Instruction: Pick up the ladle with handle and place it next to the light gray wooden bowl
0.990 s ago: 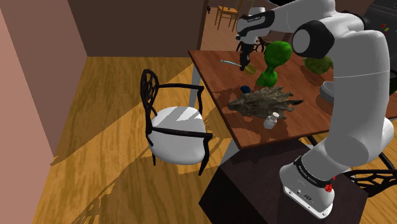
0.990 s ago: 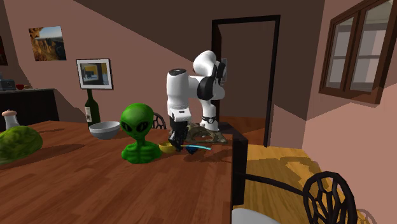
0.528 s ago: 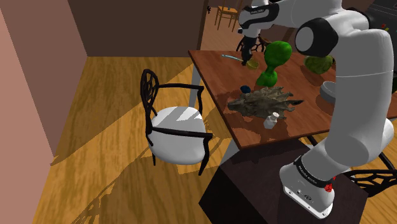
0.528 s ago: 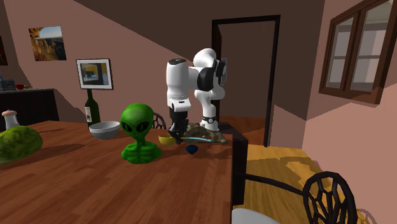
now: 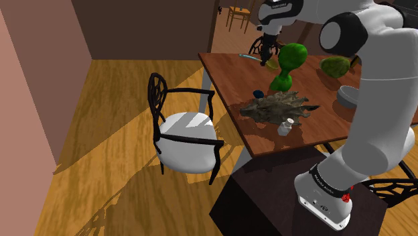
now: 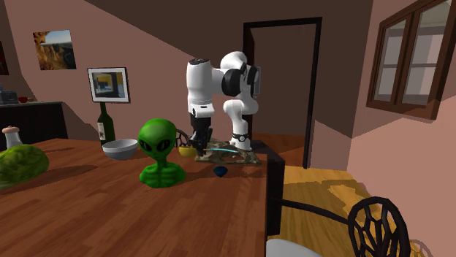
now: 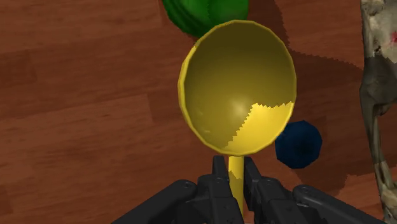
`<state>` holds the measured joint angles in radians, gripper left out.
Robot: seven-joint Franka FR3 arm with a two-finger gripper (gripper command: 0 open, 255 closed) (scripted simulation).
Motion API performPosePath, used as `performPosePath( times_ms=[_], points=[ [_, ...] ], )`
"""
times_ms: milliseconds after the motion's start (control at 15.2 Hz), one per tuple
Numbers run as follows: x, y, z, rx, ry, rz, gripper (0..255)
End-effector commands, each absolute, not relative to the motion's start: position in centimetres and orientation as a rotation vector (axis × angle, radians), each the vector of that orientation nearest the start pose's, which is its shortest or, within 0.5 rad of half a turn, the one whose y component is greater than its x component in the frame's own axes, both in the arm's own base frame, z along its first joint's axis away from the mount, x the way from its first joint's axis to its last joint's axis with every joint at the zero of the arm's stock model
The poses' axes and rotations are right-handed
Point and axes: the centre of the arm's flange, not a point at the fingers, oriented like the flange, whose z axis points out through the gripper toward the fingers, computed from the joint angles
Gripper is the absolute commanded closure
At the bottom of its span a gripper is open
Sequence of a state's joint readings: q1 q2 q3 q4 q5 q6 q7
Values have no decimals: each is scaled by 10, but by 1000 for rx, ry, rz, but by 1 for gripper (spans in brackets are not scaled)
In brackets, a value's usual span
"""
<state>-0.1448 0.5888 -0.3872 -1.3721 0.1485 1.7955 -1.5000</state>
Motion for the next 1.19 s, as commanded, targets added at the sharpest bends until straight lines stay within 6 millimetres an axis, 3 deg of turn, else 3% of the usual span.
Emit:
performPosePath(
  times_ms=[0, 1122],
  points=[
    [608, -308, 382, -2713, -1435, 194, 255],
    [411, -416, 382, -2713, -1435, 194, 255]
  ],
)
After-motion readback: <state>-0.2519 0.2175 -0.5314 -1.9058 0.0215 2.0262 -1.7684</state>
